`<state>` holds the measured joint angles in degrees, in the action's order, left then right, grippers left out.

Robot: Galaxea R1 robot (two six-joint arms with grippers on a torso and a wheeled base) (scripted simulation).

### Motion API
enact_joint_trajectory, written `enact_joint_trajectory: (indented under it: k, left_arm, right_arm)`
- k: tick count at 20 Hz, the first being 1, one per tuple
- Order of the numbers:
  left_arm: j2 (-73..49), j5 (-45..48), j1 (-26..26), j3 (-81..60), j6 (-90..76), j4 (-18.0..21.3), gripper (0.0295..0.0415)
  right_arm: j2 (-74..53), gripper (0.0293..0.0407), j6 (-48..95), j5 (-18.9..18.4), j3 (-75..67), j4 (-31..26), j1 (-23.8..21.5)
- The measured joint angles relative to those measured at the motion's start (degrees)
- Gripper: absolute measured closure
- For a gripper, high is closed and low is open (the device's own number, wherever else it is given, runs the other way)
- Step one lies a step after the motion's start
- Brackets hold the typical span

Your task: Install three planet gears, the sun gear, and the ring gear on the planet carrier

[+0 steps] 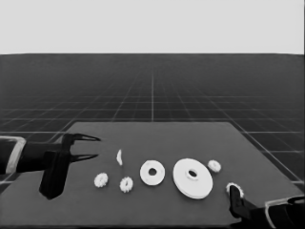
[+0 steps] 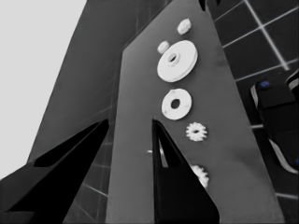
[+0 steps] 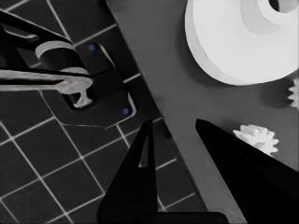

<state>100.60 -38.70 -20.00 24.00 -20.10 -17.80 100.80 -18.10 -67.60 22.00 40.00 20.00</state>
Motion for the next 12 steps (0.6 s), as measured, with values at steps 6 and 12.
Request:
enact_joint_trajectory:
  k: [6,12]
  left_arm:
    - [17.3,-46.3,18.2,6.2,56.5,-26.9,0.0309]
    - [31.0,-47.4,20.5,38.3,87.5,6.0,0.0326]
  right_arm:
    - [0.0,0.0317,0.0,0.1,0.0,-0.3,0.5]
    - [0.0,0.0315,0.0,0.0,0.2,0.0,0.3]
